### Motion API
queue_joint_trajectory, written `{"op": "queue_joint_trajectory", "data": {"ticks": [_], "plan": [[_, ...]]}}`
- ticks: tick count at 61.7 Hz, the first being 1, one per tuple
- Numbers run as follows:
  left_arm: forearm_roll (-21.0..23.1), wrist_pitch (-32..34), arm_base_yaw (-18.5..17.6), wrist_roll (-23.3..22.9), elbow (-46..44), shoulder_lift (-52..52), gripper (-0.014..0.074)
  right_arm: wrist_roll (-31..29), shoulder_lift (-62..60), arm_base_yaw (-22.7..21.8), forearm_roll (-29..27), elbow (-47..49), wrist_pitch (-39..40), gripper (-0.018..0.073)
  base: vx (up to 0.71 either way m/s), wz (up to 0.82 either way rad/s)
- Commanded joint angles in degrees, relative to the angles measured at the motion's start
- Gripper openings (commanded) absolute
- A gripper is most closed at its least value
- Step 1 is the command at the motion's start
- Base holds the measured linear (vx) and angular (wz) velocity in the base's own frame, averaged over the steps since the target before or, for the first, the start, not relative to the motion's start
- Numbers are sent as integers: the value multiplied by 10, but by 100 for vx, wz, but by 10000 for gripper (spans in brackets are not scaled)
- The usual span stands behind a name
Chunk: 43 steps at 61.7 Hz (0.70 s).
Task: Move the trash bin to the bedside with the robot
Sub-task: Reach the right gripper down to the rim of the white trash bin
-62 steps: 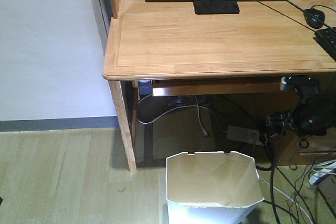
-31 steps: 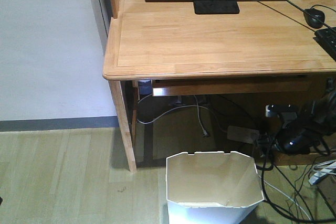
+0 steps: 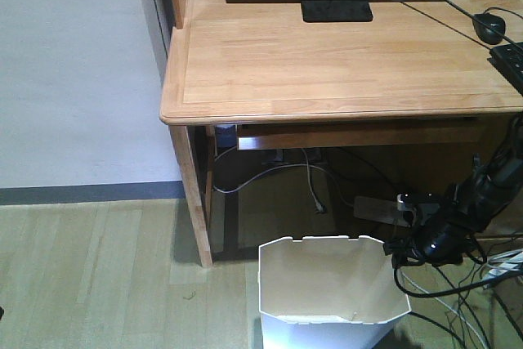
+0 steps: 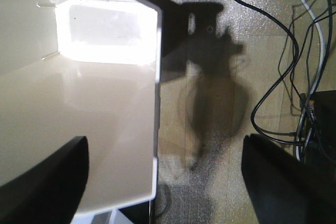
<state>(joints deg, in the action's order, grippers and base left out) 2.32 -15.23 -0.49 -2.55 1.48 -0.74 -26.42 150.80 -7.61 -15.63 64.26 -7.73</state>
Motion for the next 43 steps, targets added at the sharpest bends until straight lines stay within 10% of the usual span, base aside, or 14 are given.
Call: {"op": "queue_joint_trajectory", "data": {"ticks": [1, 43], "plan": [[3, 40, -4, -3, 11, -8, -6, -9, -5, -2, 3, 28, 4, 582, 0, 0], [3, 40, -4, -3, 11, -8, -6, -9, 179, -2, -25, 247, -132, 467, 0, 0]]}}
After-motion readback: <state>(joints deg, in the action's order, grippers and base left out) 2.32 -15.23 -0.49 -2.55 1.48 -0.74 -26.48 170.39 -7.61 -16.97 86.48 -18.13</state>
